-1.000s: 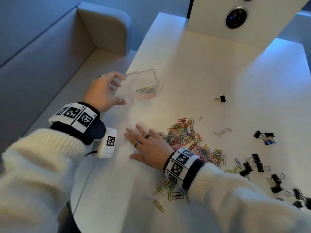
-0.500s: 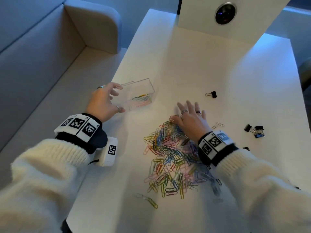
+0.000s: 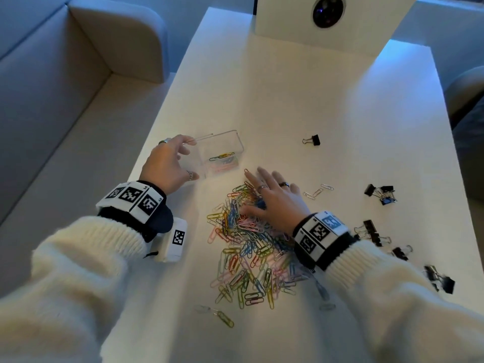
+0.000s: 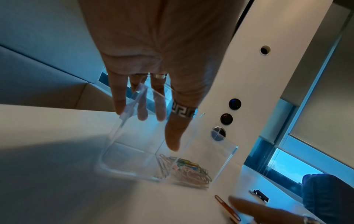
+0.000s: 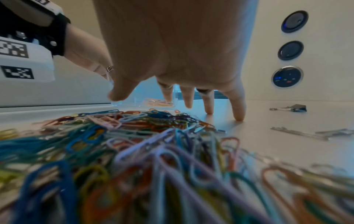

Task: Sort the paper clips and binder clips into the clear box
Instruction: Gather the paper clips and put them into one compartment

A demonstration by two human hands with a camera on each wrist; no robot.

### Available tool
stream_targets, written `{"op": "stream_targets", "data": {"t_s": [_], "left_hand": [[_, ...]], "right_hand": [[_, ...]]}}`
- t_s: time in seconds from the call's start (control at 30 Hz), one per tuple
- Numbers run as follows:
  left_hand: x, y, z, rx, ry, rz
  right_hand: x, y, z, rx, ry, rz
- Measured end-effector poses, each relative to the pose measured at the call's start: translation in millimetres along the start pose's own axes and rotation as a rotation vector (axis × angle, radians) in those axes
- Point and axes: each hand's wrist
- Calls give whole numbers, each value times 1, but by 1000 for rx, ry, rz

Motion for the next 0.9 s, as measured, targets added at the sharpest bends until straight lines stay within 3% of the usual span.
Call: {"op": "stream_targets", "data": {"t_s": [0.07,0.17,0.47,0.6,0.7,0.9], "left_hand": [[-3,2,-4,-12,9,8],[-9,4,-9,-32,27,21],[-18,3,-16,-47,28,84],[-19,1,-15,-55,33,130],[-19,0,-14,-63,46,145],[-20,0,-14,-70,50,146]], "right_hand": [[-1,4,1,32,-40,65],[1,-1,4,59,25,25],[-8,-12,-2,19,265,114],[-7,-15,-3,-4,309,76],[-6,-19,-4,2,283,42],[-3,-25,-3,10,239,143]]}}
Point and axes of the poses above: each hand's wrist, its own y-axis towards the middle knuckle, its own x-axis out of the back of the hand, z = x × y, and after that the axes turned 3 degrees about -x, right-handed
